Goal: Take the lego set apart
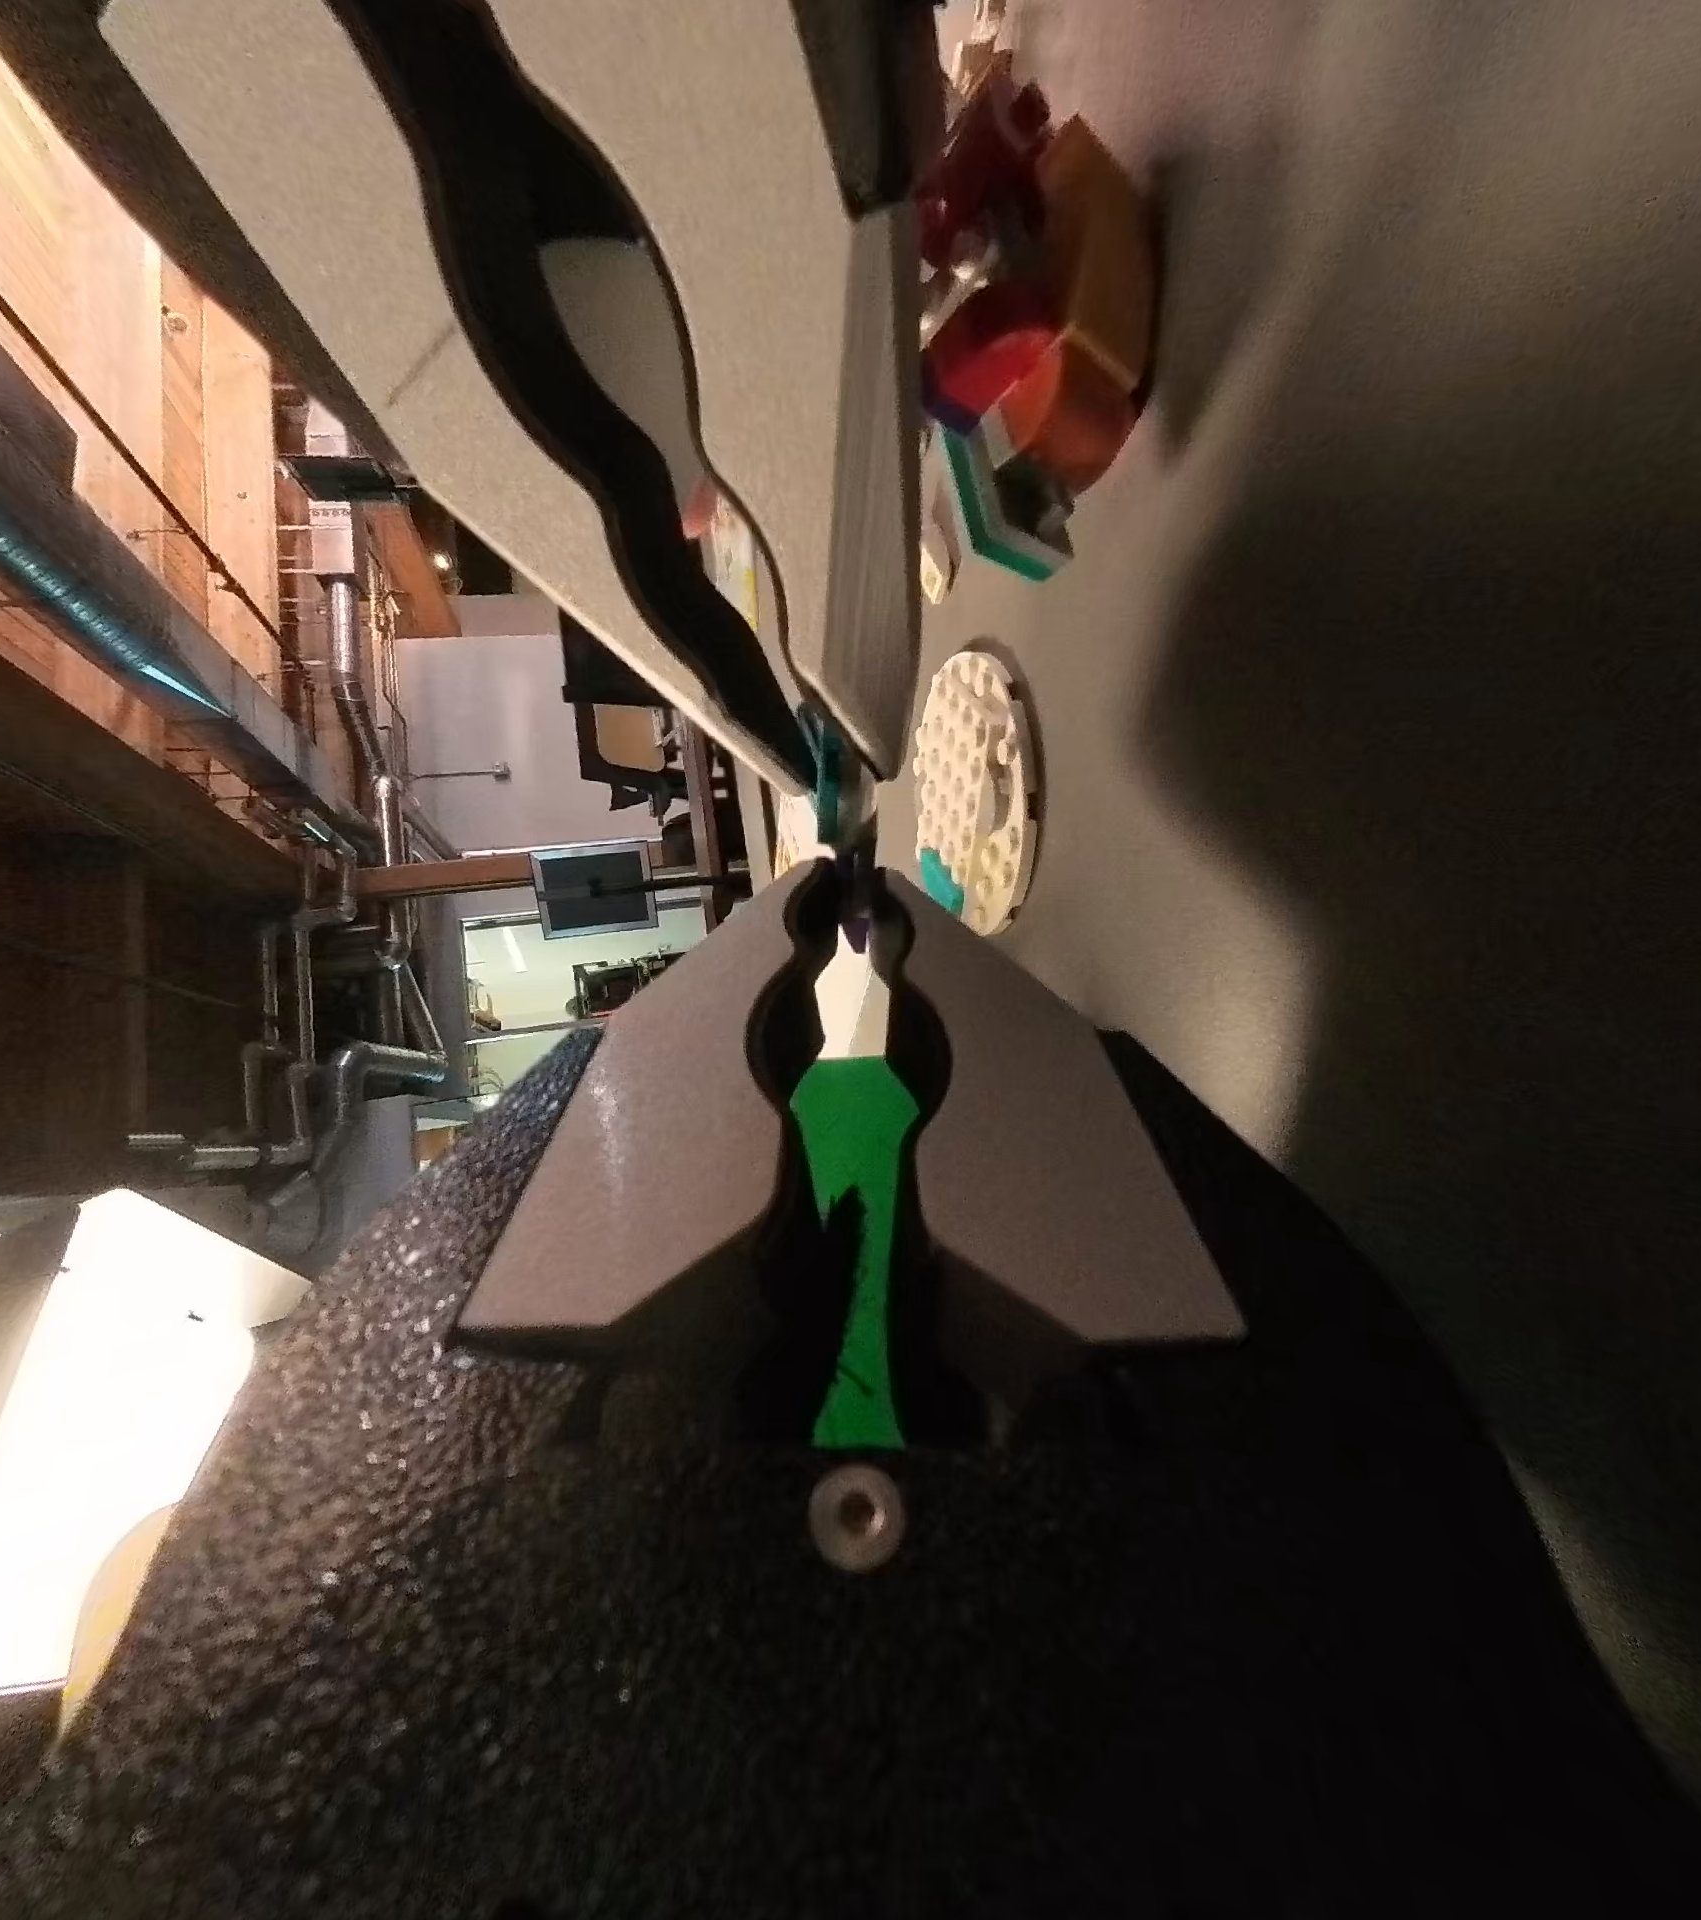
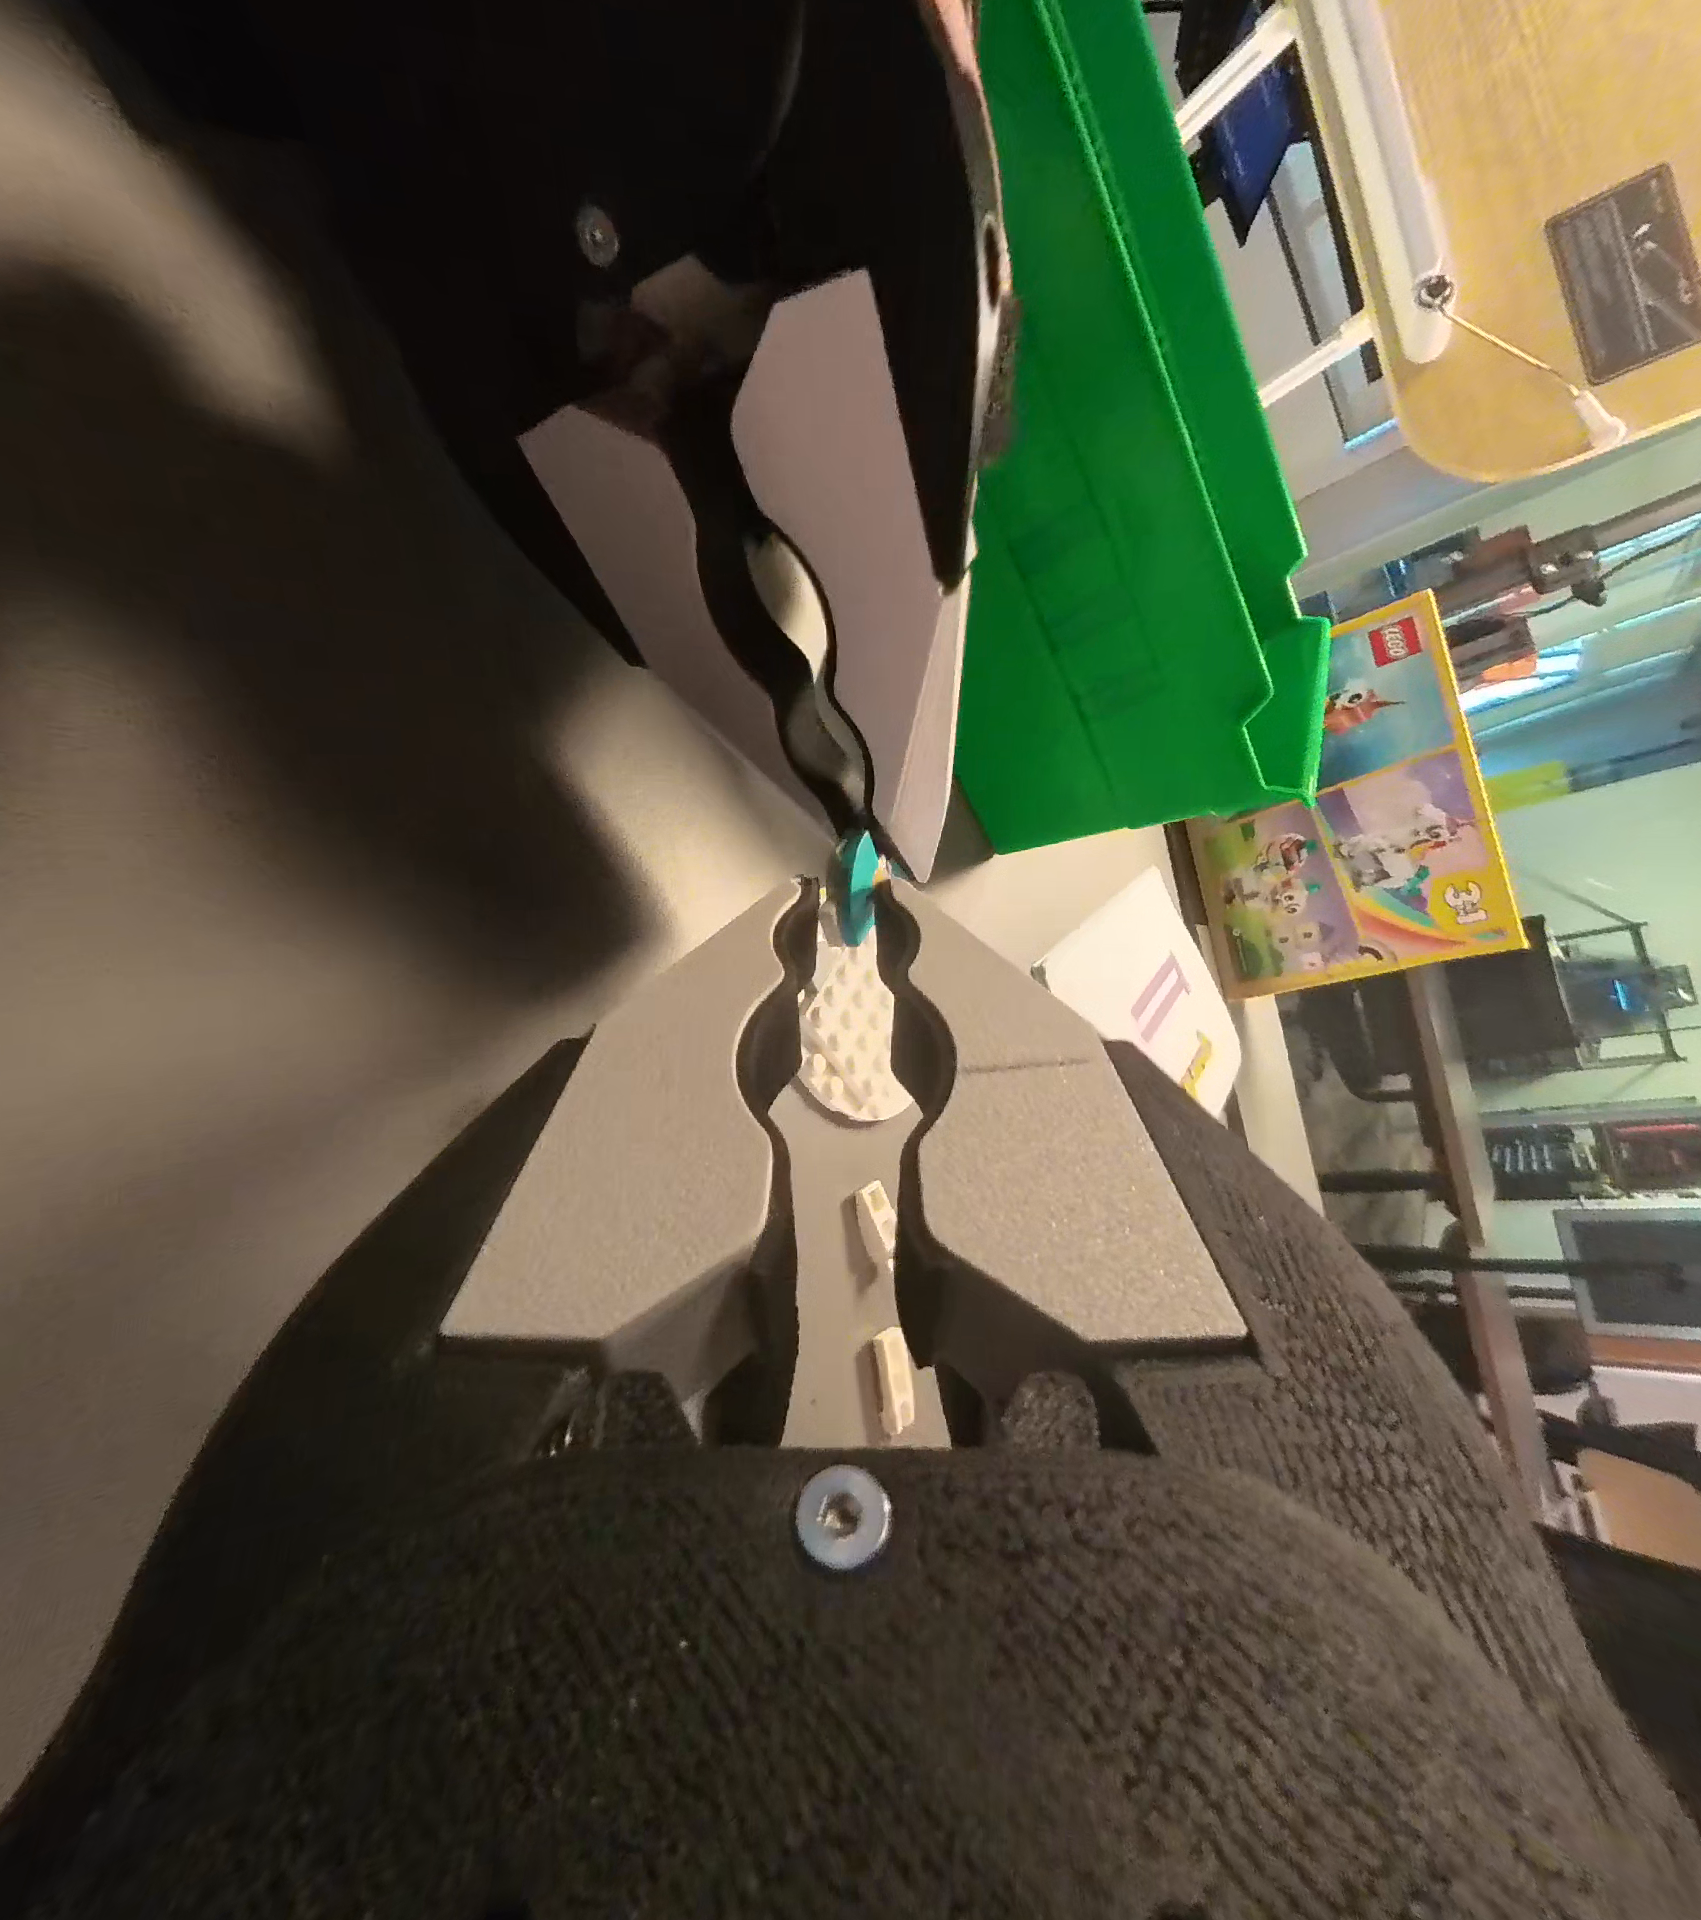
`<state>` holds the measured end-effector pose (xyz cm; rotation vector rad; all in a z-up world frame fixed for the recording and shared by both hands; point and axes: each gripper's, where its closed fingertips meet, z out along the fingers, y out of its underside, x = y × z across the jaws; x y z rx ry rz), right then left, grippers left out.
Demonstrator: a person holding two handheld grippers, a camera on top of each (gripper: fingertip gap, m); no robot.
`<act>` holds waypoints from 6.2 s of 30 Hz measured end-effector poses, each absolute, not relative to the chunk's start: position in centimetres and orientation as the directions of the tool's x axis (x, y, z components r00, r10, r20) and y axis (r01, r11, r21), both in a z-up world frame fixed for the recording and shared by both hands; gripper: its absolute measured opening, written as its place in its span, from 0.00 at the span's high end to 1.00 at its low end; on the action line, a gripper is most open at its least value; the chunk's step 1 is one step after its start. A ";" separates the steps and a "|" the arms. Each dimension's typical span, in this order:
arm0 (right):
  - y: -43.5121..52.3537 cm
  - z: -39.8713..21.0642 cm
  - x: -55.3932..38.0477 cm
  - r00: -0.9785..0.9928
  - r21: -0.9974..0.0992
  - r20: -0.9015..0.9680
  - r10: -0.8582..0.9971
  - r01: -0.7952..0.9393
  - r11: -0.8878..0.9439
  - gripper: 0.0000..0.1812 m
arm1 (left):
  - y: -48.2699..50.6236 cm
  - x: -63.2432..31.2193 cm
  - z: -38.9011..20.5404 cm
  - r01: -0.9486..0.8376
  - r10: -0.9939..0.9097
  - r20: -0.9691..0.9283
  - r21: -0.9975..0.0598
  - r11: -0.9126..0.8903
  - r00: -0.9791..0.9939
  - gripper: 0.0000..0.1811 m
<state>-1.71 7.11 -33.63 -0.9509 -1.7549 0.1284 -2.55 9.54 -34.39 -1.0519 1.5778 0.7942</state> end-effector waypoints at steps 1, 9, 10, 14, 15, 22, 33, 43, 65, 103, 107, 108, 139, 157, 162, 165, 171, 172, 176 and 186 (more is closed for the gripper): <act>7.1 -33.6 -1.7 -0.093 -0.518 0.750 0.655 0.534 0.669 0.95 | 9.6 -2.6 -34.4 -0.919 -0.231 -0.969 -0.012 0.395 -0.087 0.98; 7.0 -33.6 -1.6 -0.058 -0.637 0.629 0.775 0.533 0.557 0.96 | 9.5 -2.5 -34.8 -0.919 -0.222 -0.966 0.034 0.393 -0.130 0.98; 7.0 -33.7 -1.6 -0.056 -0.642 0.623 0.780 0.533 0.551 0.97 | 9.6 -2.6 -35.0 -0.921 -0.220 -0.965 0.047 0.388 -0.142 0.98; 7.0 -33.8 -1.7 -0.057 -0.631 0.634 0.771 0.539 0.559 0.96 | 9.7 -2.7 -35.0 -0.922 -0.215 -0.966 0.052 0.383 -0.144 0.98; 7.1 -33.9 -1.6 -0.059 -0.613 0.651 0.757 0.546 0.571 0.96 | 9.6 -2.7 -35.0 -0.922 -0.216 -0.967 0.045 0.384 -0.137 0.98; 7.0 -34.2 -1.6 -0.102 -0.538 0.699 0.708 0.576 0.615 0.97 | 9.4 -2.4 -34.8 -0.914 -0.190 -0.970 0.063 0.401 -0.150 0.98; 5.7 -31.0 -1.8 -0.006 -0.879 0.299 0.954 0.389 0.277 1.00 | 8.6 -2.5 -31.7 -0.860 0.086 -0.975 0.219 0.461 -0.203 0.97; 8.7 -29.4 -0.9 0.147 -0.925 0.279 0.949 0.306 0.224 1.00 | 8.8 -3.5 -31.8 -0.857 0.103 -0.974 0.228 0.462 -0.203 0.98; 7.4 -32.7 -1.2 -0.063 -0.541 0.747 0.661 0.521 0.661 0.96 | 8.9 -2.6 -32.6 -0.846 -0.097 -0.995 -0.047 0.531 -0.006 0.95; 7.2 -30.8 -0.8 -0.018 -0.611 0.716 0.698 0.468 0.639 0.96 | 7.9 -1.4 -31.4 -0.703 -0.488 -0.818 -0.539 0.464 0.305 0.98; 6.8 -33.4 -0.7 -0.185 -0.360 0.824 0.535 0.558 0.748 0.96 | 6.9 -1.4 -33.7 -0.746 -0.501 -0.863 -0.377 0.549 0.067 0.97; 6.6 -33.8 -0.7 -0.215 -0.323 0.832 0.511 0.562 0.762 0.96 | 6.7 -1.5 -34.1 -0.754 -0.486 -0.874 -0.326 0.570 0.011 0.97; 7.1 -27.5 -1.2 0.078 -0.061 0.997 0.027 0.473 0.879 0.92 | 7.1 -0.2 -27.5 0.227 -0.812 0.509 -0.859 -0.459 0.286 0.94; 7.8 -28.2 -1.7 0.183 -0.959 0.226 0.957 0.215 0.185 0.95 | 7.5 -0.9 -26.6 -0.069 -0.799 -0.167 -0.985 0.156 0.578 0.95; 7.5 -28.3 -1.6 0.166 -0.926 0.335 0.927 0.242 0.291 0.97 | 7.4 -0.9 -26.9 -0.106 -0.794 -0.215 -0.976 0.188 0.568 0.96; 6.6 -28.0 -1.7 0.115 -0.908 0.385 0.916 0.224 0.353 1.00 | 8.0 -1.4 -27.1 -0.151 -0.758 -0.252 -0.968 0.201 0.602 0.96; 7.4 -27.0 -1.2 0.192 -0.902 0.417 0.889 0.211 0.377 1.00 | 8.0 -1.7 -26.6 -0.143 -0.730 -0.287 -0.956 0.255 0.620 0.95; 7.7 -26.7 -0.9 0.203 -0.917 0.386 0.900 0.192 0.350 0.98 | 7.8 -1.7 -26.5 -0.148 -0.724 -0.309 -0.949 0.279 0.616 0.95; 6.9 -25.4 -0.8 0.097 -1.000 0.019 0.995 0.024 0.017 0.88 | 6.7 -1.1 -26.1 -0.210 -0.660 -0.472 -0.874 0.439 0.584 0.95; 4.8 -26.0 -0.9 -0.096 -0.991 -0.129 0.987 0.055 -0.124 0.95 | 5.0 0.0 -26.1 -0.175 -0.682 -0.508 -0.849 0.498 0.526 0.95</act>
